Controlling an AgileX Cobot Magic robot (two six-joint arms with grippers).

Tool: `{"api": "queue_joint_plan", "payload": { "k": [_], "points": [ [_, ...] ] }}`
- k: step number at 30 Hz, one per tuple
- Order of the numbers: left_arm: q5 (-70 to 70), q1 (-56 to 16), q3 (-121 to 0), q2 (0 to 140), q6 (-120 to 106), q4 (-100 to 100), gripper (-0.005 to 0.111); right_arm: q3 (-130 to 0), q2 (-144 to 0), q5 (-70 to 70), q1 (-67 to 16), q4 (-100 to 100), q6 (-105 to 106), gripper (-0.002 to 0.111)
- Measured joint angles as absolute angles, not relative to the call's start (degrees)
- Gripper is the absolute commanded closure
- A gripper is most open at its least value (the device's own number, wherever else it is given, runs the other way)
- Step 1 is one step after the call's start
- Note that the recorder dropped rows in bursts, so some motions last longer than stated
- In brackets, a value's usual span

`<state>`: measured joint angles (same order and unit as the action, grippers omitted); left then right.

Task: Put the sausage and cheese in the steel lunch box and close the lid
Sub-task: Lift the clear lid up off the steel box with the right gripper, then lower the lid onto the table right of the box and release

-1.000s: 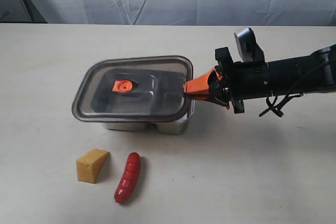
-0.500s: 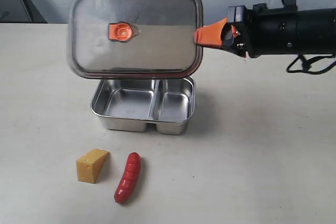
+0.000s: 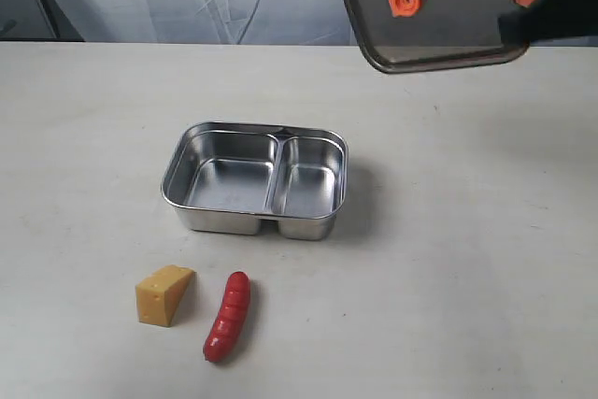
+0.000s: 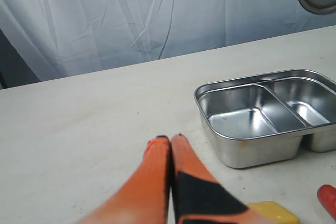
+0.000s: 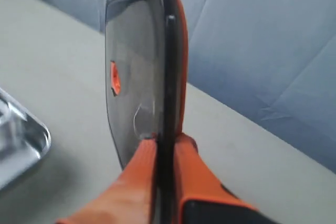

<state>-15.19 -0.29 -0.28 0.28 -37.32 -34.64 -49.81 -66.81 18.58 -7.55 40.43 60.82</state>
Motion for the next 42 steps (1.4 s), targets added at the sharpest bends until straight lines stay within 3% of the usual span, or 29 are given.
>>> {"api": "queue_joint_plan", "payload": {
  "k": [7,17,27,34,40,42],
  "points": [
    [-15.2,-0.3,-0.3,0.3,-37.3,-34.6,0.107,-49.8,-67.2,24.8,-8.9,12.1,50.3,0.109],
    [-15.2,-0.3,-0.3,0.3,-37.3,-34.6,0.107,-44.2,-67.7,32.1,-21.7,-23.5,32.3,0.109],
    [-15.2,-0.3,-0.3,0.3,-37.3,-34.6,0.107,-37.3,-71.1,40.0,-32.1,-18.0,27.2,0.109],
    [-15.2,-0.3,-0.3,0.3,-37.3,-34.6,0.107,-37.2,-78.0,46.8,-33.2,-9.1,26.6,0.109],
    [-15.2,-0.3,-0.3,0.3,-37.3,-34.6,0.107,-37.2,-82.8,44.8,-33.2,-5.3,26.0,0.109],
    [-15.2,-0.3,-0.3,0.3,-37.3,-34.6,0.107,-37.2,-83.4,42.8,-33.2,-4.6,24.5,0.102]
  ]
}}
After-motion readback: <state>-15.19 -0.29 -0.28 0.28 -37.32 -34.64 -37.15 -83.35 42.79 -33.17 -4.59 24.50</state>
